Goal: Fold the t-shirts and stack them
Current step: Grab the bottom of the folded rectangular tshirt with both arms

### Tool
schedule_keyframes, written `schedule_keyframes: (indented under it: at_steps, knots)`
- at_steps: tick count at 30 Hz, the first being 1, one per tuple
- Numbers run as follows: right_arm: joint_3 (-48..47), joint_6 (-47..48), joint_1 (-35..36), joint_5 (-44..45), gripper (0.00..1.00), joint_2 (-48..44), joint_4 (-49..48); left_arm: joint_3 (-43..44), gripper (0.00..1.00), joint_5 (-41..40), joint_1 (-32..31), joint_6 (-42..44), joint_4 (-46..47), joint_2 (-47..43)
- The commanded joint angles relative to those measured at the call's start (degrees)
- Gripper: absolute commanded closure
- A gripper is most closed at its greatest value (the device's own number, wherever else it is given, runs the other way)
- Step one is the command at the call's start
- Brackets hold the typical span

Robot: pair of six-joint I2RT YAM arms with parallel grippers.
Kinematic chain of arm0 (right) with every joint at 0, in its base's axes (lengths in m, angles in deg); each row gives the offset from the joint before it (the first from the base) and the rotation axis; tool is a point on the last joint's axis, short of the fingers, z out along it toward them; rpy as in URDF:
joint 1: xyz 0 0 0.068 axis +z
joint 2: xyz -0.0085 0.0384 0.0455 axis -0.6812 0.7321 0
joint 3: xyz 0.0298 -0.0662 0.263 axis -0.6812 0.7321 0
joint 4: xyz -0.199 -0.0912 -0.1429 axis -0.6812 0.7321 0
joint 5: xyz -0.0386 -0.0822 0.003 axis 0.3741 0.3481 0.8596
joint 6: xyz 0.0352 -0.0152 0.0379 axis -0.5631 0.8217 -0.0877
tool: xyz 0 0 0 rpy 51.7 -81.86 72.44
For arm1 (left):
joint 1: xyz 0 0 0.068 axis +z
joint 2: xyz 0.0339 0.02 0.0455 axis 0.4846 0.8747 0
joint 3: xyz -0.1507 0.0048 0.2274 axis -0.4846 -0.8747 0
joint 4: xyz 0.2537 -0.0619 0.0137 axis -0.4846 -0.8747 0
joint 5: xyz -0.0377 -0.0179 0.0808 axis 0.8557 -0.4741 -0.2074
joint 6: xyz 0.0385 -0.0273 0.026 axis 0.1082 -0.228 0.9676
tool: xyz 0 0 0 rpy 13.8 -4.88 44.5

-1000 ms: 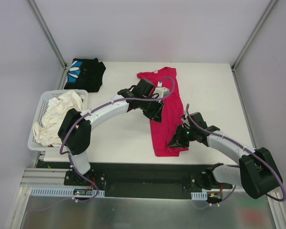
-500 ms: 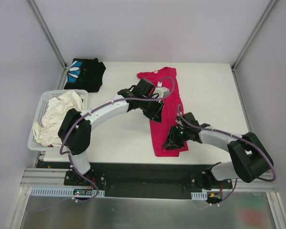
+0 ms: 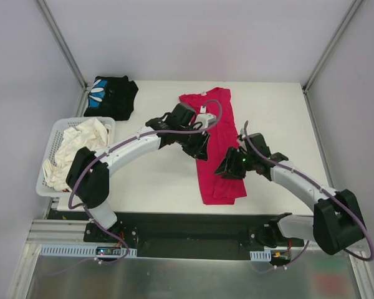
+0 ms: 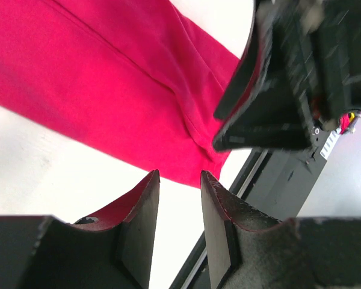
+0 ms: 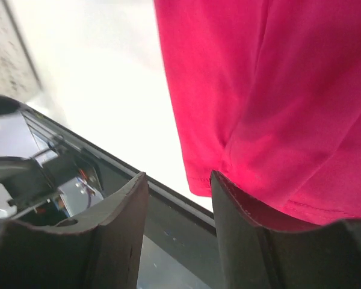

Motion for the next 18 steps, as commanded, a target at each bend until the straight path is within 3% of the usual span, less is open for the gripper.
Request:
schedule_keyframes:
  at_steps: [1,6,18]
  knots:
    - [-4.43,4.89,-5.54,1.85,0.51,-3.74,5.73,-3.84,0.67,0.91,0.34,-1.89,0.68,-5.33]
    - [-3.38,8.5,-11.61,0.97,0.52,-1.46,5.3,-8.33,0.67,1.35,0.34,-4.7,0.07,-8.58]
    - [3.12,9.2,-15.84,-1.22,0.52,0.66,-0.06,-18.62,0.66,3.46,-0.37,-8.92,-0.28,-12.99]
